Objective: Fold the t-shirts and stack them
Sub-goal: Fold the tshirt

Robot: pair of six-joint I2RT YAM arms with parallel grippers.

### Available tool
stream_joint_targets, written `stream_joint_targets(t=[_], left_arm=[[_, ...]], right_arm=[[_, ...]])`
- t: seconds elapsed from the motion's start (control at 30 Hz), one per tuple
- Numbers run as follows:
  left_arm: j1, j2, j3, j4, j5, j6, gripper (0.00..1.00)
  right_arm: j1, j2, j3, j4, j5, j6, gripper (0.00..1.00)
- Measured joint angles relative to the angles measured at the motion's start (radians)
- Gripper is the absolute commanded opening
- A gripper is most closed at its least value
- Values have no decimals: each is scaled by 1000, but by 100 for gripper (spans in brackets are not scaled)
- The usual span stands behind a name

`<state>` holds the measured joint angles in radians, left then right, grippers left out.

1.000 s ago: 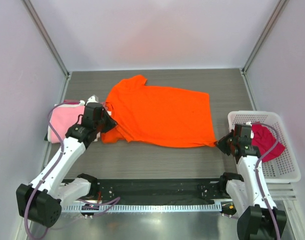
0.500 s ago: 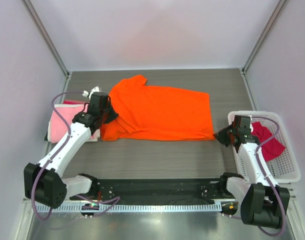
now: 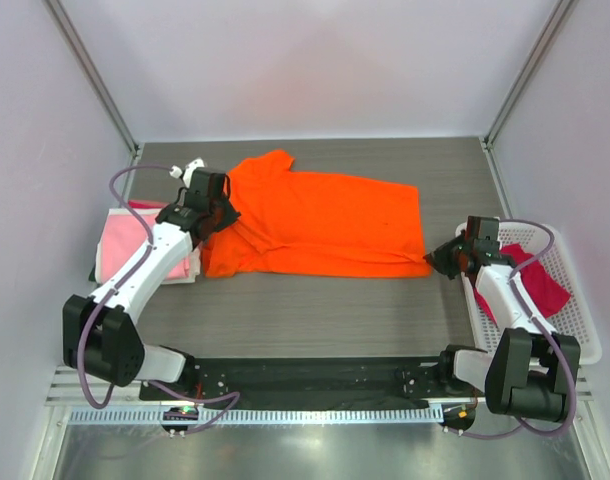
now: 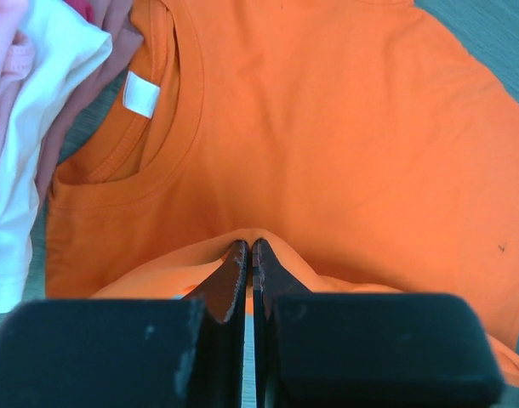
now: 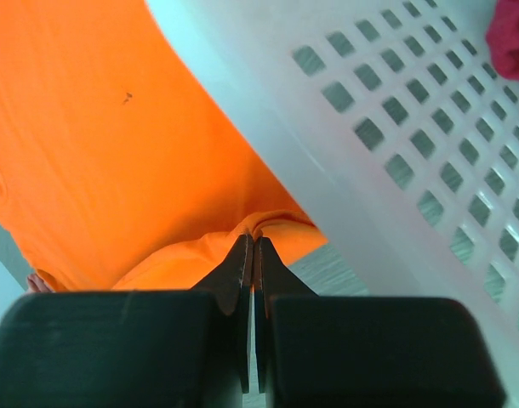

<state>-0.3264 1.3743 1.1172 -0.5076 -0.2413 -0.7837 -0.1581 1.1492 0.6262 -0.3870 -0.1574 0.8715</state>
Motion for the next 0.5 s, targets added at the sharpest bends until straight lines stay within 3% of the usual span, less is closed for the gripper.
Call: stream_joint_targets(t=[0.5], left_arm=[[0,131,81,-5,-39,29,0]], right_arm=[[1,126,49,90,-21,18,2]])
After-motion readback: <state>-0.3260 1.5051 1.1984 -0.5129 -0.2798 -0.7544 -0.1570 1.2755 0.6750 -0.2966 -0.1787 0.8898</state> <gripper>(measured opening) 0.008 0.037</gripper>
